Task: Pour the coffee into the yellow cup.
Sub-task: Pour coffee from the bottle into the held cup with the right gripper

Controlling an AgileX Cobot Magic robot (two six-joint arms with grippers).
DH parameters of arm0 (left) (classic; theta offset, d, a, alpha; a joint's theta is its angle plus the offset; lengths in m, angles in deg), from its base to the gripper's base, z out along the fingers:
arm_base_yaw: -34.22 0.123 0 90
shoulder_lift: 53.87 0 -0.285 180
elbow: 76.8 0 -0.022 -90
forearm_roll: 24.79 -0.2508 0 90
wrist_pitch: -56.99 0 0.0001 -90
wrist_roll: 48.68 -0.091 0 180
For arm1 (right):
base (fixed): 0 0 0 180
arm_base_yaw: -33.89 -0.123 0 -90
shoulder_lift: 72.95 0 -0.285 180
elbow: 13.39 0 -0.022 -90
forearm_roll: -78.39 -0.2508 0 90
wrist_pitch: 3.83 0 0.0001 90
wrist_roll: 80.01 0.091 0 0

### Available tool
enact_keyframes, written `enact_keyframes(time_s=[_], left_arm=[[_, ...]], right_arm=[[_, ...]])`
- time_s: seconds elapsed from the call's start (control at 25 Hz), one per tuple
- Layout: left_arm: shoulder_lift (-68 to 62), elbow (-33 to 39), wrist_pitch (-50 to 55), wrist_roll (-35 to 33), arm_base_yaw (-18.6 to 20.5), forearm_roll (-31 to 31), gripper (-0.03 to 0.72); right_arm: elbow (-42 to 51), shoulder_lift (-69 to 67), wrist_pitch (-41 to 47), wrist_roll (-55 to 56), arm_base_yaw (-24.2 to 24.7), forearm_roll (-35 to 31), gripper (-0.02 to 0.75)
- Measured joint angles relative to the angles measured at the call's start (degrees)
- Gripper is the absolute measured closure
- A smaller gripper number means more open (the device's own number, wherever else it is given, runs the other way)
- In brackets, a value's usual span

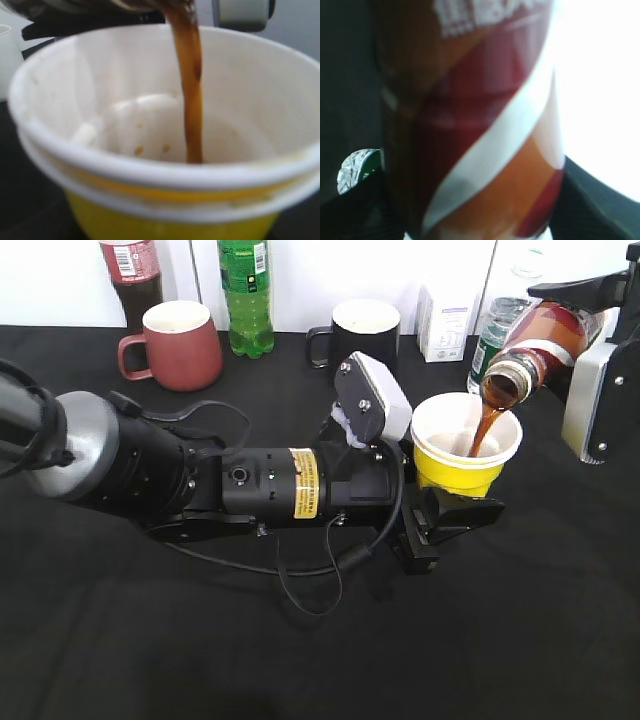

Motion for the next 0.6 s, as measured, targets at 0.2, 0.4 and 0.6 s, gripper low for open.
enact_keyframes(time_s=[0.2, 0.4, 0.6], left_arm=[[0.0, 0.0, 0.4, 0.0, 0.0, -0.1, 0.239], [0.0, 0.1, 0.4, 0.0, 0.0, -0.4, 0.239], [0.0, 0.1, 1.4, 1.4, 0.0, -0.7, 0.239]], right_arm=[[0.0, 0.0, -0.1, -0.2, 0.0, -0.2, 0.195], [0.0, 0.0, -0.1, -0.2, 0.0, -0.2, 0.195], [0.0, 0.0, -0.1, -0.2, 0.0, -0.2, 0.195]])
